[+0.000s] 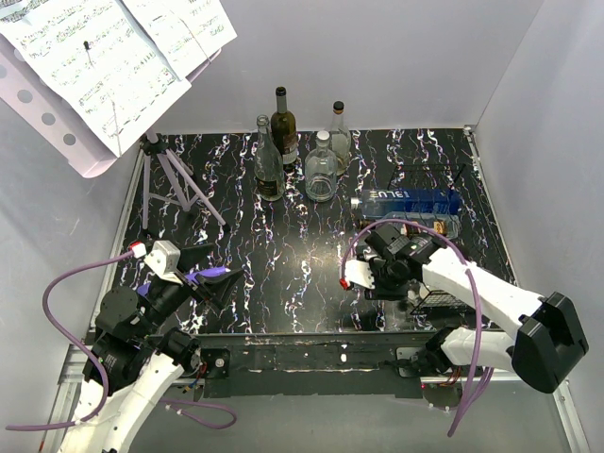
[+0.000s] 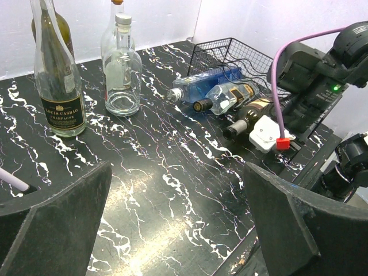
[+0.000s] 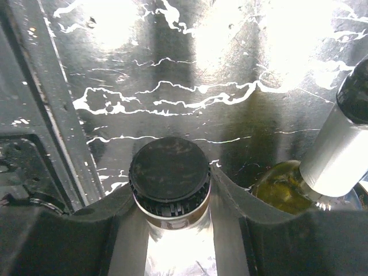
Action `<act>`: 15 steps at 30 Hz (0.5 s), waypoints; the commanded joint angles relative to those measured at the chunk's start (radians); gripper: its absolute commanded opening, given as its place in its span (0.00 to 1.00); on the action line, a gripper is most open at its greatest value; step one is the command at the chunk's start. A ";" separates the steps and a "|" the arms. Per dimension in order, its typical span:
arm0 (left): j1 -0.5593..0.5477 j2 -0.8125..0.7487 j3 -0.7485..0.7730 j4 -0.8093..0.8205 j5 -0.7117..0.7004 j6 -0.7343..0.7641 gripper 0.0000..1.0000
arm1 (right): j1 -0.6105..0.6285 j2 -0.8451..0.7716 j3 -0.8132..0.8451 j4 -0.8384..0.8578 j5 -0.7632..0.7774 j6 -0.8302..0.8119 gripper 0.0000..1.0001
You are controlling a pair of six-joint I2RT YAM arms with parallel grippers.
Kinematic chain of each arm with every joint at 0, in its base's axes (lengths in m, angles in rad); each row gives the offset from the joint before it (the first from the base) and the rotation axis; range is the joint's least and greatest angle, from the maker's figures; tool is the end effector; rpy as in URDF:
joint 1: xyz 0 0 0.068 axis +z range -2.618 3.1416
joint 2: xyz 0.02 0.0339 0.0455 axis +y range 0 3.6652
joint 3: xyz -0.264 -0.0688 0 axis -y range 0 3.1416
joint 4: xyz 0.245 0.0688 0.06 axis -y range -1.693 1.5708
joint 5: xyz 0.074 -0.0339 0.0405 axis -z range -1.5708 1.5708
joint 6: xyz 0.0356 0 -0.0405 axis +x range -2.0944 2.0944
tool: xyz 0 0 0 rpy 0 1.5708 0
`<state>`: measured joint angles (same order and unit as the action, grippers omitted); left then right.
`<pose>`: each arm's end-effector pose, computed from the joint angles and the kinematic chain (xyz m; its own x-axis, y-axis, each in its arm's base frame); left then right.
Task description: Take the wine bottle off the wine rack
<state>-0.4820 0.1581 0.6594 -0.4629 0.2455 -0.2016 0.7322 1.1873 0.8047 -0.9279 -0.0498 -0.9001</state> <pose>0.0436 -0.0326 0.3296 -0.0998 -0.1670 -0.9809 0.6582 0.7282 -0.1909 0.1469 0.1344 0.2167 0.0839 -0.9767 -0.1976 -0.9839 -0.0497 -0.1717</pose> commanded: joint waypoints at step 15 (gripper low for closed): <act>-0.006 0.001 0.013 0.006 -0.006 0.008 0.98 | 0.001 -0.123 0.123 -0.115 -0.154 0.081 0.01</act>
<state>-0.4820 0.1581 0.6594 -0.4629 0.2440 -0.2016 0.7322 1.1034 0.8921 -1.0542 -0.1410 -0.8520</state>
